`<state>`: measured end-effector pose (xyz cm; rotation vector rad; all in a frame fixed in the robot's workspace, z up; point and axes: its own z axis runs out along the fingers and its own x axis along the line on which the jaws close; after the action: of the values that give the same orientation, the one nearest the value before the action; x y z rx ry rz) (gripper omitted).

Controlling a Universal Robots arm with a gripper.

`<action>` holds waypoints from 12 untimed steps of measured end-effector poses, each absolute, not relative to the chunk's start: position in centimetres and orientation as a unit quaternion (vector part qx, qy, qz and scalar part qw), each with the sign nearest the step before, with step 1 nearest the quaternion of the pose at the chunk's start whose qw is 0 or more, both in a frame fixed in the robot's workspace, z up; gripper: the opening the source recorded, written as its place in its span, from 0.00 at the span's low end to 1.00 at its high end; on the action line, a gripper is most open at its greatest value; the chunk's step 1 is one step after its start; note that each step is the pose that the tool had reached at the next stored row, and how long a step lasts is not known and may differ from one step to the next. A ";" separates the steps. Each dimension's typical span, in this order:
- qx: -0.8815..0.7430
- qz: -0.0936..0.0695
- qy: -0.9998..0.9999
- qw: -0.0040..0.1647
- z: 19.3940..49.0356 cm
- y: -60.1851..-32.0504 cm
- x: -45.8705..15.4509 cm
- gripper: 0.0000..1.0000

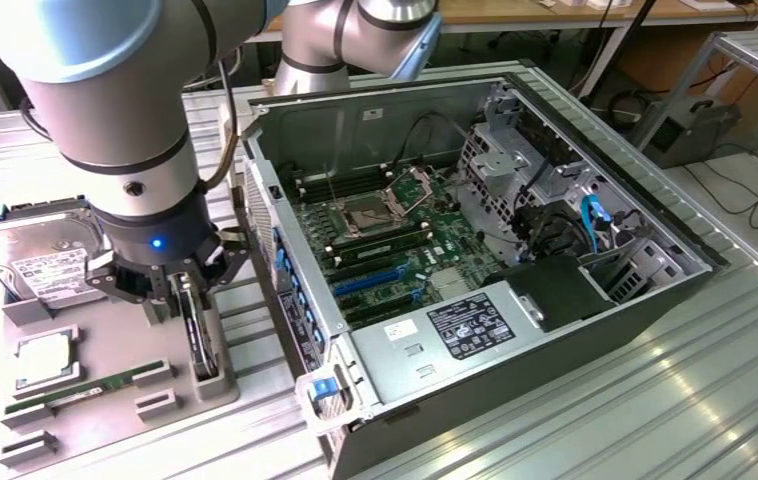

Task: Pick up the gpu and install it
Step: 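Pick up the gpu and move the gpu toward the slot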

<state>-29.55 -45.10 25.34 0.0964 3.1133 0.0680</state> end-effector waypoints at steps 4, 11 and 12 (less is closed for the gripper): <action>0.031 0.022 0.999 0.014 24.7 -45.0 -29.7 0.36; 0.031 0.022 0.999 0.014 24.4 -45.0 -29.7 0.36; 0.031 0.022 0.999 0.014 24.3 -45.0 -29.7 0.36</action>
<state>-29.69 -45.02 24.30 0.0962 3.1110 0.0680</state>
